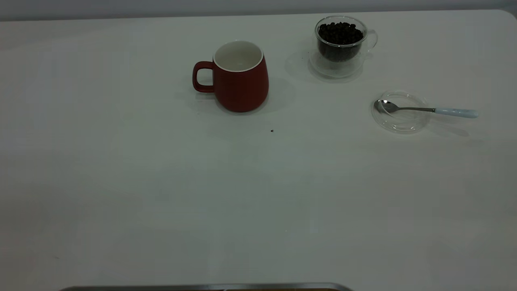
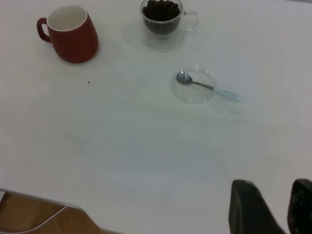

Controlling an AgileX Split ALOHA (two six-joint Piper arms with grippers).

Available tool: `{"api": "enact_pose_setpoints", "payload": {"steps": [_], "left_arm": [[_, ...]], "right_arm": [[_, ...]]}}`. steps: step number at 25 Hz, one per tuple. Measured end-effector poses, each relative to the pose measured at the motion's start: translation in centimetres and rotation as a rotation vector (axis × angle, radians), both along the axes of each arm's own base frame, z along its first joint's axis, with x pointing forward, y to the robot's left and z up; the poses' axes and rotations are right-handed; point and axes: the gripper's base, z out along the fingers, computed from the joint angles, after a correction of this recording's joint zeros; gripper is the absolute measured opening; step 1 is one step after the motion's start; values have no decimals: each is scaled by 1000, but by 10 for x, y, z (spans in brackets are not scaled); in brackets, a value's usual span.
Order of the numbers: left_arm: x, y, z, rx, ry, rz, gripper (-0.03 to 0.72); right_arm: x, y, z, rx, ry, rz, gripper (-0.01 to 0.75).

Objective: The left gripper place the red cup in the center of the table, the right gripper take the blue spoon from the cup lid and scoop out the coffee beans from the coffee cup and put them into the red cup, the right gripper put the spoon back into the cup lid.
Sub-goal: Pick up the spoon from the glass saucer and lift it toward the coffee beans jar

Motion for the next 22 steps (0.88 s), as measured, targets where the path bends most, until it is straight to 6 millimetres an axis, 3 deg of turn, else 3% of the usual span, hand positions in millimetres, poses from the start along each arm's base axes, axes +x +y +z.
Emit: {"api": "enact_pose_setpoints", "payload": {"steps": [18,22], "left_arm": [[0,0,0,-5,1,4,577],[0,0,0,-5,1,4,577]], "right_arm": [[0,3,0,31,0,20,241],[0,4,1,43,-7,26,313]]}}
